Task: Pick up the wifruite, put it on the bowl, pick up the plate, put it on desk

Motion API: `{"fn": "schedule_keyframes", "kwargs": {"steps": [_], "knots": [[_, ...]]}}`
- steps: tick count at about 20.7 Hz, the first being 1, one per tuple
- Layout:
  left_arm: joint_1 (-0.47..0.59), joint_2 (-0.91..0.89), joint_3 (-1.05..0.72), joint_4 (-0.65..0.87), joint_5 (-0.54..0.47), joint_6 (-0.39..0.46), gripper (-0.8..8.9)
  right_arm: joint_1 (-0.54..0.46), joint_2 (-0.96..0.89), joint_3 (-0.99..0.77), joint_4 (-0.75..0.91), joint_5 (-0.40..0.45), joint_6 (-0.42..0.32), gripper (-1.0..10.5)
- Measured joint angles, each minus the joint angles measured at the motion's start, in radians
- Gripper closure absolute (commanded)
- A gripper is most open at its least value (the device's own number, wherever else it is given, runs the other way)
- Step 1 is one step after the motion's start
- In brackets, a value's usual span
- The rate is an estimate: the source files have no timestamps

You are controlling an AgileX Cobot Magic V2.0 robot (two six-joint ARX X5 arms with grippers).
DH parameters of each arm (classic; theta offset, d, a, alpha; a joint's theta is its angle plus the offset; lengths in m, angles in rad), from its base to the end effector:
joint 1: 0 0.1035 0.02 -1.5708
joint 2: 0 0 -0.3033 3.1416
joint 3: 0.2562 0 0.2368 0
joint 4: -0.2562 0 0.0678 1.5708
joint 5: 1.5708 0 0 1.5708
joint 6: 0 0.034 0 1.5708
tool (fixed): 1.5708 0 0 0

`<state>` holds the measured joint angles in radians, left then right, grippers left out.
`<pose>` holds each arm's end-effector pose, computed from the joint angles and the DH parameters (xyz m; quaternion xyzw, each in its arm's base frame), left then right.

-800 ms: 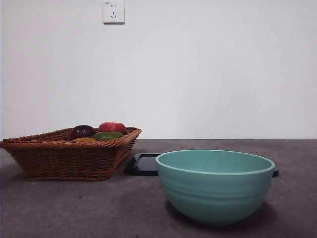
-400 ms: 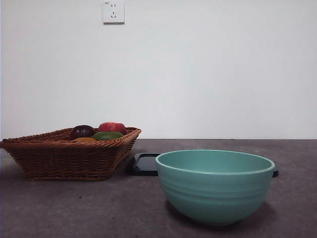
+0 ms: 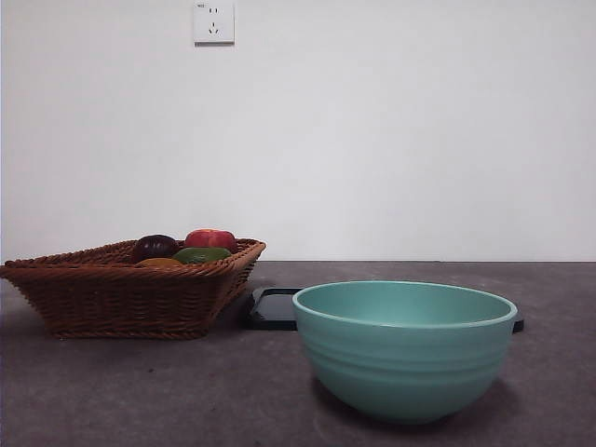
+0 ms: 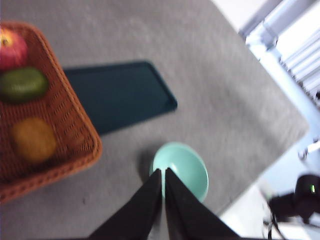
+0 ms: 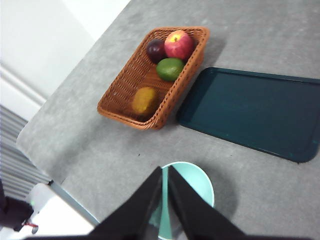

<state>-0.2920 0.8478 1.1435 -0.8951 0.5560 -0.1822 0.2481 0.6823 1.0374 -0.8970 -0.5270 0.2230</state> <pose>0.0914 -0.0462 0.4005 -0.1179 0.3272 -0.3648 0.8637 0.0557 0.0317 0.3805 0.1362 0.3039 0.3324 0.8824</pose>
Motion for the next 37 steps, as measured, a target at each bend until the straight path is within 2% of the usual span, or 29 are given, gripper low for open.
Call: {"fn": "schedule_keyframes", "kwargs": {"steps": [3,5,6,7,9,10,11,21,27,33,37], "knots": [[-0.019,0.050,0.039,-0.066,0.000,0.047,8.02,0.007,-0.001,0.000,-0.004,-0.001,-0.020,9.4],[-0.019,0.055,0.039,-0.072,0.000,0.057,7.53,0.007,-0.001,0.000,-0.005,-0.001,-0.034,9.4],[-0.019,0.054,0.039,-0.072,0.000,0.061,6.90,0.007,-0.001,0.000,-0.007,0.000,-0.036,9.1],[-0.019,0.054,0.039,-0.072,0.000,0.061,5.88,0.007,-0.001,0.000,-0.008,0.002,-0.037,8.2],[-0.019,0.054,0.039,-0.074,0.000,0.062,2.79,0.007,-0.001,0.000,-0.008,0.006,-0.041,5.1],[-0.019,0.054,0.039,-0.076,0.000,0.062,1.81,0.007,-0.001,0.000,-0.008,0.007,-0.041,4.1],[-0.019,0.054,0.039,-0.079,0.000,0.062,1.46,0.007,-0.001,0.000,-0.008,0.008,-0.041,3.5],[-0.019,0.057,0.039,-0.114,-0.008,0.068,1.69,0.007,-0.001,0.000,-0.023,0.006,-0.043,3.5],[-0.028,0.178,0.046,-0.189,-0.134,0.083,1.71,0.007,-0.035,0.001,-0.032,0.006,-0.043,3.5],[-0.082,0.430,0.151,-0.202,-0.356,0.090,1.71,0.007,-0.101,0.004,-0.077,0.007,-0.043,3.5],[-0.097,0.616,0.223,-0.162,-0.426,0.091,1.71,0.007,-0.128,0.005,-0.118,0.027,-0.042,3.5]]}}
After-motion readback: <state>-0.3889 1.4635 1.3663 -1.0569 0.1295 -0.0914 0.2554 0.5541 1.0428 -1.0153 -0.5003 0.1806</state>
